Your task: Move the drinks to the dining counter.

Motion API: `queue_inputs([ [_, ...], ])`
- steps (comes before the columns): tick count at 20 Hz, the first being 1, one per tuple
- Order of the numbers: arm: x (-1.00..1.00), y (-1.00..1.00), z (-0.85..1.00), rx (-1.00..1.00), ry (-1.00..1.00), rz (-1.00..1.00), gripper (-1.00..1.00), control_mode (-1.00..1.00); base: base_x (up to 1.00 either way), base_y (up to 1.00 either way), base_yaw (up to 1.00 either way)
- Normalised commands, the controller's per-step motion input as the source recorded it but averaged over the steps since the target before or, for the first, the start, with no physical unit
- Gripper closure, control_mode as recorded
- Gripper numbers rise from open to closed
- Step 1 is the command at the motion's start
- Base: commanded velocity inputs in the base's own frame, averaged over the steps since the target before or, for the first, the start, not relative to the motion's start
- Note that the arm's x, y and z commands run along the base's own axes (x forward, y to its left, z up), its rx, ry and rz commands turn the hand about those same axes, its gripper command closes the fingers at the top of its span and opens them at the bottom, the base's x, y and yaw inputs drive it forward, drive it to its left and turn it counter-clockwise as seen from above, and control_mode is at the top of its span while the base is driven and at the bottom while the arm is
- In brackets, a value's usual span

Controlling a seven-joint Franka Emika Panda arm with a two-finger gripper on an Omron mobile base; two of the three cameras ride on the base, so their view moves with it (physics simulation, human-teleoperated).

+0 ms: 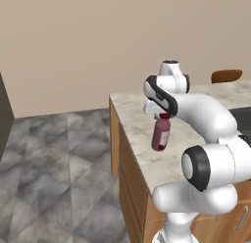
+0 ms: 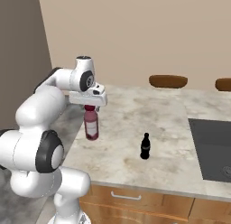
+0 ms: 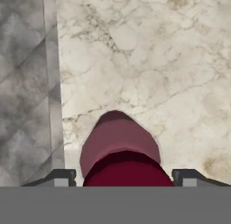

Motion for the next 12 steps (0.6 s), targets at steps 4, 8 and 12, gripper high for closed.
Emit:
queue_inputs([
  [4,0.0,0.0,-0.62,-0.03,0.08,0.02,1.0,-1.0,0.0,0.0,0.0],
  [8,0.08,0.0,-0.49,-0.05,0.06,0.02,1.0,-1.0,0.0,0.0,0.0],
  [12,0.21,0.0,-0.31,-0.03,0.04,0.0,1.0,-1.0,0.0,0.0,0.0],
])
